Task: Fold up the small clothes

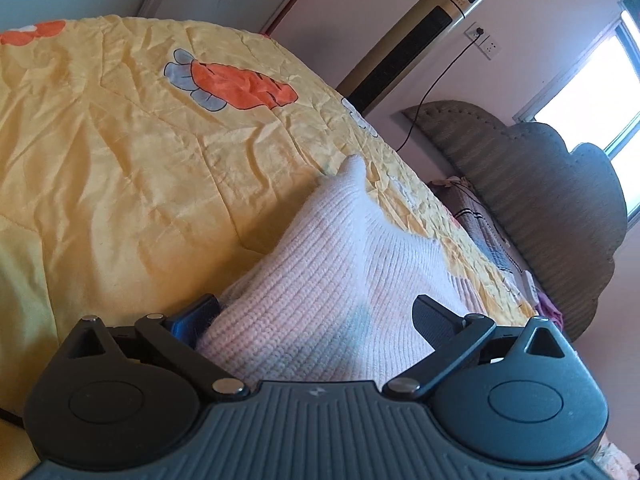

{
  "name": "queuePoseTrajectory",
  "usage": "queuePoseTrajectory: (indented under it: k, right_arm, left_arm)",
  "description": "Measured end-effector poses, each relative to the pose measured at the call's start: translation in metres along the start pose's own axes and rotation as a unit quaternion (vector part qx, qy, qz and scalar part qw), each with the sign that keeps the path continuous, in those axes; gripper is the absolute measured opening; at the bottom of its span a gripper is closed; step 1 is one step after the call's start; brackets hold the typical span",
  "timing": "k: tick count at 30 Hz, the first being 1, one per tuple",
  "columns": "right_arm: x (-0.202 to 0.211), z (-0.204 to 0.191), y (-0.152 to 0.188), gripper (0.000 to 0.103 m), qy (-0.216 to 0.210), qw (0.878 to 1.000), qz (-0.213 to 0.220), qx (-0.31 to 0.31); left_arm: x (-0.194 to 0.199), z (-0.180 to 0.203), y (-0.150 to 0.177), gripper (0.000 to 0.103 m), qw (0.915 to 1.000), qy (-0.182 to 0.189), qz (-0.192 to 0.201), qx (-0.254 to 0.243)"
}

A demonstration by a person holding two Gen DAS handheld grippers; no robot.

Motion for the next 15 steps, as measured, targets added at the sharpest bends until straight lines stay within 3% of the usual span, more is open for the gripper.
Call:
queuePoseTrajectory:
  k: [1,2,3,4,10,12,15]
  right_arm:
    - [0.001,0.007,0.000,0.051,-0.004,1.000,-0.001,-0.014]
    - [0.001,0.011,0.000,0.043,-0.012,1.000,-0.001,-0.023]
    - [0.002,0.014,0.001,0.042,-0.019,0.999,-0.001,-0.026]
    - [0.003,0.014,0.002,0.041,-0.019,1.000,0.000,-0.021]
    - [0.009,0.002,0.005,0.032,-0.018,1.000,0.013,0.004]
    - [0.010,0.001,-0.001,0.031,-0.024,1.000,0.009,-0.001]
    - [0.015,-0.011,-0.010,0.030,-0.030,0.999,0.008,0.015]
  left_arm:
    - [0.000,0.000,-0.001,0.103,1.0000,-0.003,-0.001,0.002]
    - [-0.001,0.003,0.000,0.097,0.9999,-0.014,0.001,-0.004]
    - [-0.001,0.006,0.001,0.088,0.9992,-0.034,0.006,-0.018]
    - [-0.002,0.012,0.004,0.061,0.9960,-0.076,0.016,-0.044]
    - [0.002,0.015,-0.007,0.038,0.9969,-0.064,-0.002,-0.046]
    - [0.007,0.029,-0.008,0.023,0.9941,-0.069,0.010,-0.083]
    - [0.026,0.049,-0.009,0.017,0.9920,-0.047,0.033,-0.112]
Point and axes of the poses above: each gripper's, at about its wrist camera, not at the fingertips, and x roughly against the way its jaws point, z to its right, y to its underside, the point moved 1 cm from there along -x, roughly the way its jaws point, and after that the axes turned 10 degrees about x, right-handed, at the moved point
